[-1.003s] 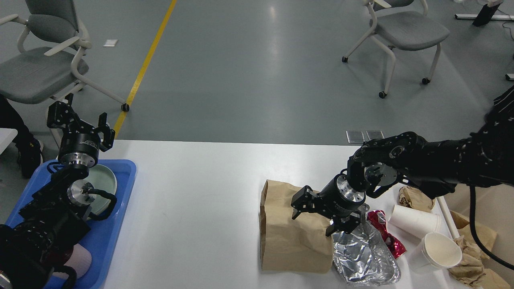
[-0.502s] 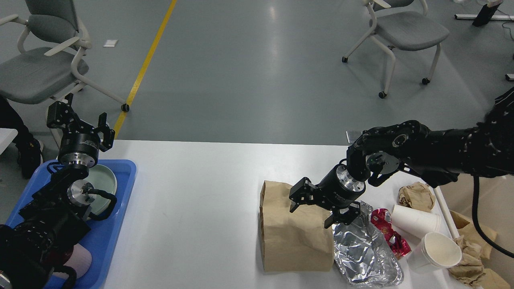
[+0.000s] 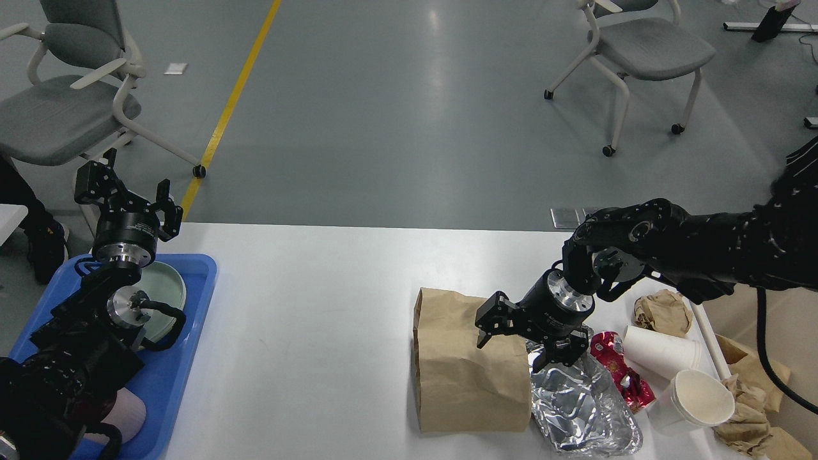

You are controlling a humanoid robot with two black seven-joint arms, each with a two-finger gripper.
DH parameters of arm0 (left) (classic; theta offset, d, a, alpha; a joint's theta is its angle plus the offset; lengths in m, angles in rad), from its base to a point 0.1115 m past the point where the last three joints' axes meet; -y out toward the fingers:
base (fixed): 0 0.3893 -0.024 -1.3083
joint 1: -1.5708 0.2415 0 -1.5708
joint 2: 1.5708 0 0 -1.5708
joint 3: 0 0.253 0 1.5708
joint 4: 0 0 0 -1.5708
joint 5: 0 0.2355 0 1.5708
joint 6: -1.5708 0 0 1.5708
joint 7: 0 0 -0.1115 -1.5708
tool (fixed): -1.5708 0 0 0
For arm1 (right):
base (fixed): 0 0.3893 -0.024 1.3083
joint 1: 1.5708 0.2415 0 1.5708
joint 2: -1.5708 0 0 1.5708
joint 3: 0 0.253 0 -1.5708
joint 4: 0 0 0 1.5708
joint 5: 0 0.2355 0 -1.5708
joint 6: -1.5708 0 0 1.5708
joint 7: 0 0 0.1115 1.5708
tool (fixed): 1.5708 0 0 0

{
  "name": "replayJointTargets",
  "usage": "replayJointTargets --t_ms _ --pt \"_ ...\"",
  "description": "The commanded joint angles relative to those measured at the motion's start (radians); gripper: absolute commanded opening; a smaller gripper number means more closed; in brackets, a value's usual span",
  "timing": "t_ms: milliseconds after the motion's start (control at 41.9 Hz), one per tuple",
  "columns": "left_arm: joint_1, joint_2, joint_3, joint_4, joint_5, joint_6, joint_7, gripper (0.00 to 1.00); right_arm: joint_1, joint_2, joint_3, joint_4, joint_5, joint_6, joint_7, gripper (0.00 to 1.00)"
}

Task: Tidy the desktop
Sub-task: 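Lower the right gripper onto the second brown paper bag, then grasp the paper bag and lift it toward the white bin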

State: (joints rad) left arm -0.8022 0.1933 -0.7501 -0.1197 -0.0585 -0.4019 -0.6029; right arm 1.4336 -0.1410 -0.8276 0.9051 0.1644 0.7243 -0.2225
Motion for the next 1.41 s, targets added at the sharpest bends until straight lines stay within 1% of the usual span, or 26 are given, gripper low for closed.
replayJointTargets --t_ms 0,191,454,669,764,908,979,1051,1147,1194,1218,1242,1290,1314,1338,1386 --pt "0.000 0.000 0.000 0.000 0.000 0.000 0.000 0.97 -0.010 0.000 -0.004 -0.017 0.001 -0.002 0.000 1.00" --pt "0.000 0.000 0.000 0.000 0.000 0.000 0.000 0.97 -0.012 0.000 -0.005 -0.020 0.004 -0.013 0.000 1.00" --pt "0.000 0.000 0.000 0.000 0.000 0.000 0.000 0.97 -0.064 0.011 -0.002 -0.055 0.017 -0.066 0.002 1.00" --pt "0.000 0.000 0.000 0.000 0.000 0.000 0.000 0.97 -0.075 0.052 -0.002 -0.055 0.015 -0.183 0.002 1.00" --pt "0.000 0.000 0.000 0.000 0.000 0.000 0.000 0.97 -0.073 0.054 -0.002 -0.051 0.014 -0.195 0.002 1.00" --pt "0.000 0.000 0.000 0.000 0.000 0.000 0.000 0.97 -0.067 0.057 0.004 -0.037 0.014 -0.204 0.002 0.98" --pt "0.000 0.000 0.000 0.002 0.000 0.000 0.000 0.97 -0.059 0.057 0.005 -0.028 0.014 -0.204 0.002 0.91" --pt "0.000 0.000 0.000 0.000 0.000 0.000 0.000 0.97 -0.056 0.057 0.010 -0.012 0.014 -0.204 0.002 0.88" --pt "0.000 0.000 0.000 0.000 0.000 0.000 0.000 0.97 -0.052 0.057 0.021 -0.002 0.014 -0.204 0.002 0.72" --pt "0.000 0.000 0.000 0.000 0.000 0.000 0.000 0.97 -0.048 0.057 0.022 0.000 0.014 -0.204 0.002 0.62" --pt "0.000 0.000 0.000 0.000 0.000 0.000 0.000 0.97 -0.047 0.057 0.024 0.000 0.014 -0.204 0.002 0.55" --pt "0.000 0.000 0.000 0.000 0.000 0.000 0.000 0.97 -0.045 0.057 0.024 0.000 0.014 -0.204 0.002 0.47" --pt "0.000 0.000 0.000 0.000 0.000 0.000 0.000 0.97 -0.048 0.057 0.027 0.000 0.015 -0.206 0.002 0.26" --pt "0.000 0.000 0.000 0.000 0.000 0.000 0.000 0.97 -0.050 0.058 0.031 0.000 0.015 -0.203 0.003 0.15" --pt "0.000 0.000 0.000 0.000 0.000 0.000 0.000 0.97 -0.052 0.058 0.041 0.003 0.015 -0.200 0.003 0.00" --pt "0.000 0.000 0.000 0.000 0.000 0.000 0.000 0.97 -0.053 0.058 0.041 0.005 0.015 -0.198 0.005 0.00"
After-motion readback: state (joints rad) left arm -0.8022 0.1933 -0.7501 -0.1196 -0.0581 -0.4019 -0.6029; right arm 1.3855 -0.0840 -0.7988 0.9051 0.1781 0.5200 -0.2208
